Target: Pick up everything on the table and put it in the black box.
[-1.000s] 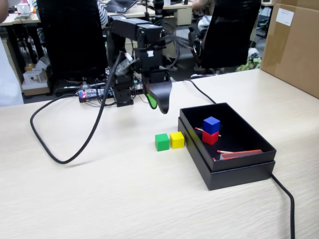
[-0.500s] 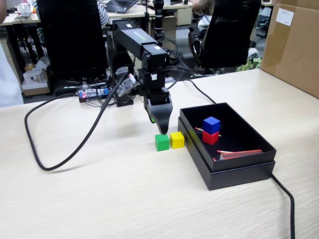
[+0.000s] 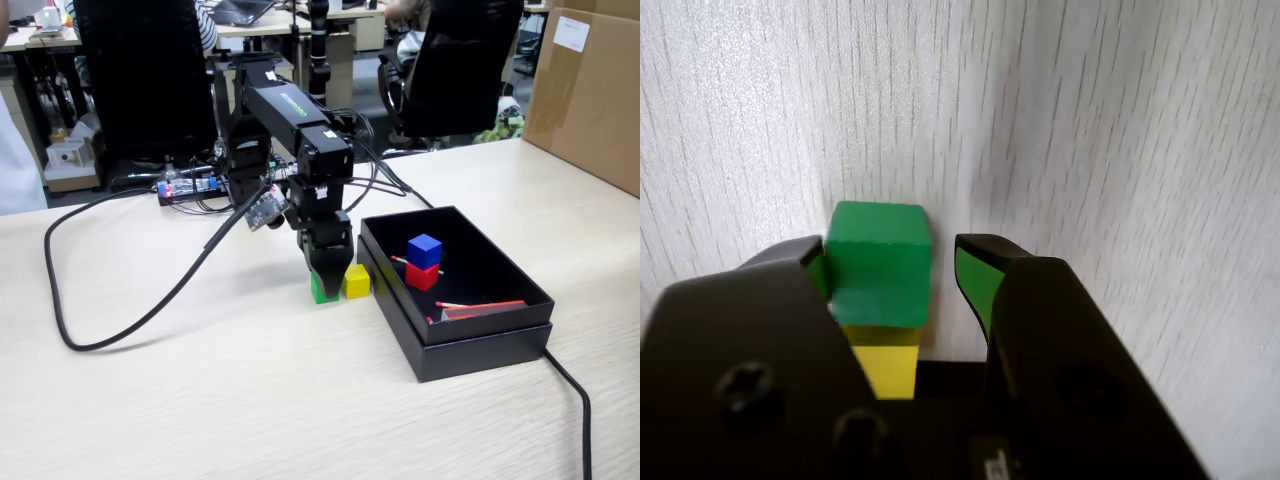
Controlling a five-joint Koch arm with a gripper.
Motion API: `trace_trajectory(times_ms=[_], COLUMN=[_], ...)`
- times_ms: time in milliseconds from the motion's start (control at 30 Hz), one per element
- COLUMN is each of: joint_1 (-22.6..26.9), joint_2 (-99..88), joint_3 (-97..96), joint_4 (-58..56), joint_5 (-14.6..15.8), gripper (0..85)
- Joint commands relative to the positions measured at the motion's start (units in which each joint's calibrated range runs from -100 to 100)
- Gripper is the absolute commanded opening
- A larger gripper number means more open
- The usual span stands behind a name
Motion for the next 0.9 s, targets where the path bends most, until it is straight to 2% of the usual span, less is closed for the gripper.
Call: trace_trajectory(times_ms=[0,167,367,533,667,867], joint_1=[-0.24,-0.49,-0.83,1.47,5.32,7.91], joint_2=[-0.08,-0.66,-13.62,-22.34,-16.26,-2.03], joint_3=[4.46,5.0,5.64,19.06,33.47,39.82], joint_4=[0.94,0.94,0.86,0.68,0.68,0.68], joint_5=[-0.1,-0.2,-1.32,-2.74,-3.22,-2.39], gripper=[17.8,7.3,6.9,6.9,6.9,7.0])
